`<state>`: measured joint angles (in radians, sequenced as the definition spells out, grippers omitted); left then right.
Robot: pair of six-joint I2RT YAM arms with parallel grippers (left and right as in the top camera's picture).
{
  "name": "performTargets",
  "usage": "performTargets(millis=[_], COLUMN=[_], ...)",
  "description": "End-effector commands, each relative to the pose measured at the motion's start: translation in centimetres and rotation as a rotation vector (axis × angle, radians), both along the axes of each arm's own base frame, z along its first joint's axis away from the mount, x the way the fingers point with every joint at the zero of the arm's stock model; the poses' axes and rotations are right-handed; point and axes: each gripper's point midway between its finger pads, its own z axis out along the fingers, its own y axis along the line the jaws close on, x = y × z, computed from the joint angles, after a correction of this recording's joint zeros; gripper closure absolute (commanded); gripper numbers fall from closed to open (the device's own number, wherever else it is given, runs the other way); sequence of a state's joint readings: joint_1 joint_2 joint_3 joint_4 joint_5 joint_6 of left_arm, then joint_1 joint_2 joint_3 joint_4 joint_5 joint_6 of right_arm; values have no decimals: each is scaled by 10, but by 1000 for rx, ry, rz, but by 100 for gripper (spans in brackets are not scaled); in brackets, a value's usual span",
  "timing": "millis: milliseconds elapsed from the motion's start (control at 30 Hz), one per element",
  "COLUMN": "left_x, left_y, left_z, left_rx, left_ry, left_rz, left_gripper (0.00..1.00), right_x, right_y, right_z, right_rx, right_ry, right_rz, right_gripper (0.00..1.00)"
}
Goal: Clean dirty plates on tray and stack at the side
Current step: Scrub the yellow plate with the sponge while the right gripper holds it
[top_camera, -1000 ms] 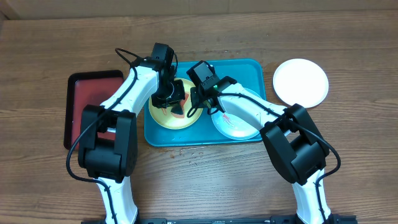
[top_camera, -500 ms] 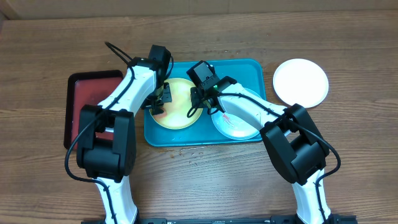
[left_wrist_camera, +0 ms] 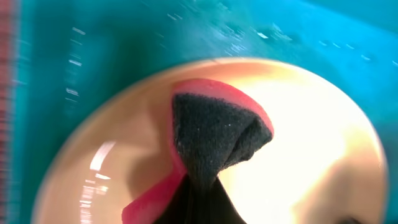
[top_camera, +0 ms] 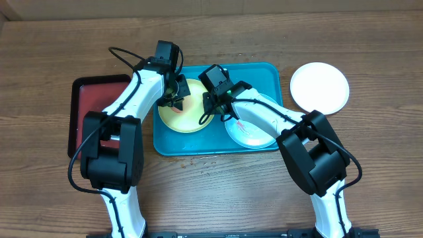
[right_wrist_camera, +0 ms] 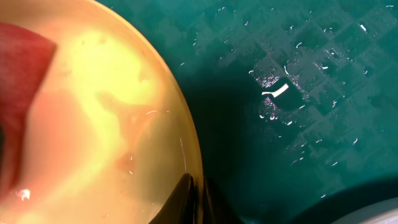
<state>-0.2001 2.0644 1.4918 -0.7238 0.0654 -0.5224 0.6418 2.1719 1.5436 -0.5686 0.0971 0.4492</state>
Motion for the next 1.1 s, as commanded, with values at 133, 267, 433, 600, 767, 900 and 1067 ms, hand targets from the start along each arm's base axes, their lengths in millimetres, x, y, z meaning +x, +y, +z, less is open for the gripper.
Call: performTargets(millis=[133,267,433,600,767,900,1067], left_x=[-23,-38,-48,-35,-17,-8,-6], left_y=[-28,-24,22,80,87,43,-27], left_z=[2,-2,-7,7,15,3,5], left_rx=[-118,-69,190,537,589,333,-59], left_ry=[84,121,171,120,37,6,-16], left_rz=[-71,-194,-171,-108,-60,-95,-192], left_gripper=[96,96,96,96,96,96,96], right_x=[3,2,2,2,2,2,2], right_y=[-11,-11,-11,-11,-11,-11,-11], right_z=[-3,-3,-3,-3,-3,-3,-3], right_rx=[-34,-36,-37,-36,-36,-36,-36], right_ry=[-6,-4,-3,-3,-3,-4,-4], right_rz=[-23,-23,-23,-23,-23,-23,-23], right_gripper=[94,94,94,94,94,94,94])
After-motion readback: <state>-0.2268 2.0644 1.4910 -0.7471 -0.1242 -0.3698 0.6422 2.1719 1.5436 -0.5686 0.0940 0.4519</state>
